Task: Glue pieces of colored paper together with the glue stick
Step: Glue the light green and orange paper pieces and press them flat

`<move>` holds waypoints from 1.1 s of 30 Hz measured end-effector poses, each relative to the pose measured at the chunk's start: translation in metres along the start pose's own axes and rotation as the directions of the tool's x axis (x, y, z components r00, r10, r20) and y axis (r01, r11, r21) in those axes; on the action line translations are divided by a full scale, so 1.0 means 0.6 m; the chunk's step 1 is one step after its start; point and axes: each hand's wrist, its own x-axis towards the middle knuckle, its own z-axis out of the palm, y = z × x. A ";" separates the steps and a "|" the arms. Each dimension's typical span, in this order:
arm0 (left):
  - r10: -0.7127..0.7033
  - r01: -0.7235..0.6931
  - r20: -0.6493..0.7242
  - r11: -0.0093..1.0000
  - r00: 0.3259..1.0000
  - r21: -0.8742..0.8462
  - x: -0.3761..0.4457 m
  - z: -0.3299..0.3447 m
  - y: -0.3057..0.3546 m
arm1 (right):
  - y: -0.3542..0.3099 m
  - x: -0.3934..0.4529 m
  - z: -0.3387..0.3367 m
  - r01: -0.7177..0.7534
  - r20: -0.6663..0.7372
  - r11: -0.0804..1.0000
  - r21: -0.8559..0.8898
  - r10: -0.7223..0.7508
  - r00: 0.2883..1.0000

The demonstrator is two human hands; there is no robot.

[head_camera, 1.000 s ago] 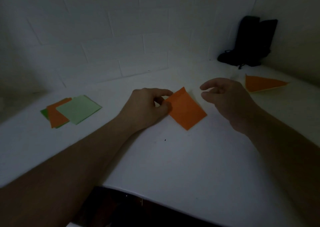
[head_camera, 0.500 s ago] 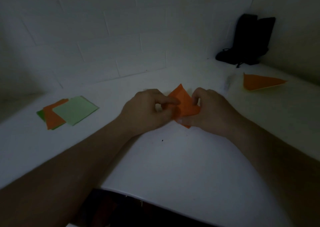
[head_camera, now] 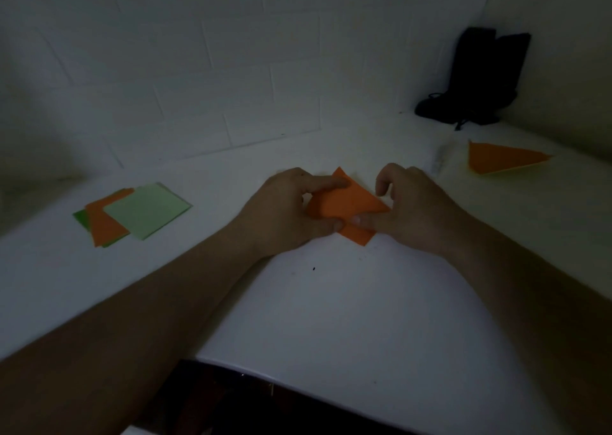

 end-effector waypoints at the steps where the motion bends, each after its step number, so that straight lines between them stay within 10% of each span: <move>1: -0.016 0.016 0.009 1.000 1.000 -0.008 -0.001 0.000 0.001 | 0.003 0.003 0.000 -0.008 -0.021 1.000 -0.006 0.008 1.000; 17: -0.048 0.048 0.010 0.999 0.999 0.016 -0.001 -0.001 0.007 | 0.007 0.017 0.004 0.014 -0.236 1.000 -0.008 -0.015 0.972; 33: -0.028 0.027 0.008 0.999 1.000 0.037 0.000 0.001 0.002 | -0.029 -0.008 0.013 0.064 -0.043 0.994 -0.093 -0.068 0.997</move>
